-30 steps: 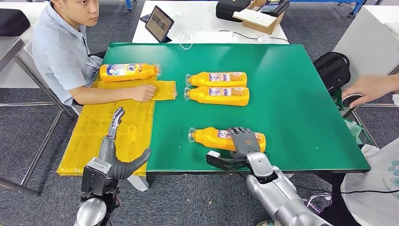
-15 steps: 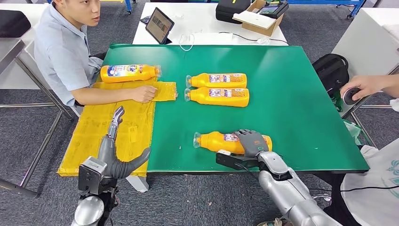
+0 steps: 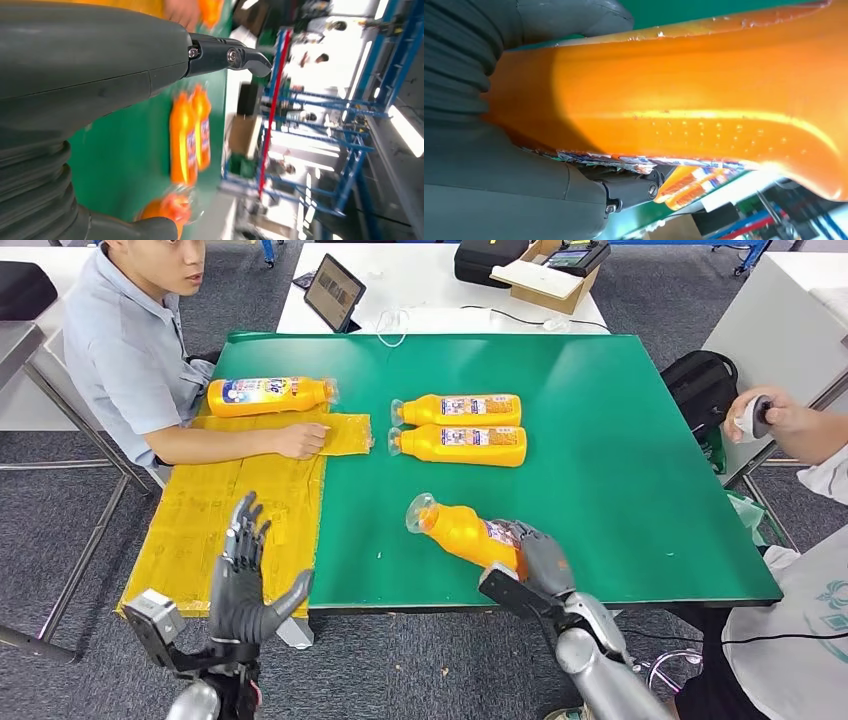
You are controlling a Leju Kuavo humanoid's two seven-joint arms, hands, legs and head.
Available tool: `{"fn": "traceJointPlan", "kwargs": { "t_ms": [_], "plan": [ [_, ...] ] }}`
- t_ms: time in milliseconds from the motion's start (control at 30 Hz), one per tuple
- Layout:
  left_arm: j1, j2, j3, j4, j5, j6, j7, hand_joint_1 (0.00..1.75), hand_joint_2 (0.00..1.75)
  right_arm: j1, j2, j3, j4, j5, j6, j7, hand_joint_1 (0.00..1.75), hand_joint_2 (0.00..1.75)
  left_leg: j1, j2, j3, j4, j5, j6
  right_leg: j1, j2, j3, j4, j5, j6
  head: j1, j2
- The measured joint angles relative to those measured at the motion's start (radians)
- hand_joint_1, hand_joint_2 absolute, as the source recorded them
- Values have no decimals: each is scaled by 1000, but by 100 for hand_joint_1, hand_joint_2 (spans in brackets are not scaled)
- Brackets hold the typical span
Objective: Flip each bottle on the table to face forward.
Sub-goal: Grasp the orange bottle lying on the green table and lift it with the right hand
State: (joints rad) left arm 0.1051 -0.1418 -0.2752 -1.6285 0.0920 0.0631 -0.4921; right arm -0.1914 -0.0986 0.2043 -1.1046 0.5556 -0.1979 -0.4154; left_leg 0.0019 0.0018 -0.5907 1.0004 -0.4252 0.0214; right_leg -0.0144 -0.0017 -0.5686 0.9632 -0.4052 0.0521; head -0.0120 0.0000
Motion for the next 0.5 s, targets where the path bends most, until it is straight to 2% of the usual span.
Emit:
{"fn": "traceJointPlan", "kwargs": {
  "t_ms": [133, 233, 500],
  "plan": [
    [23, -9, -28, 5, 39, 17, -20, 0, 175, 38, 48, -26, -70, -77, -51, -70, 171, 175, 0, 0, -8, 0, 2, 0, 0, 0, -7, 0, 0, 0, 0, 0],
    [31, -9, -39, 24, 72, 8, 6, 0, 175, 43, 79, -33, -110, -108, -81, -102, 168, 175, 0, 0, -10, 0, 3, 0, 0, 0, -8, 1, 0, 0, 0, 0],
    [37, -5, -49, 82, 92, -4, 37, 0, 175, 42, 124, -33, -153, -123, -100, -122, 163, 175, 0, -2, -14, 0, 2, 1, -1, -1, -11, 1, 0, 0, 0, 0]
  ]
}}
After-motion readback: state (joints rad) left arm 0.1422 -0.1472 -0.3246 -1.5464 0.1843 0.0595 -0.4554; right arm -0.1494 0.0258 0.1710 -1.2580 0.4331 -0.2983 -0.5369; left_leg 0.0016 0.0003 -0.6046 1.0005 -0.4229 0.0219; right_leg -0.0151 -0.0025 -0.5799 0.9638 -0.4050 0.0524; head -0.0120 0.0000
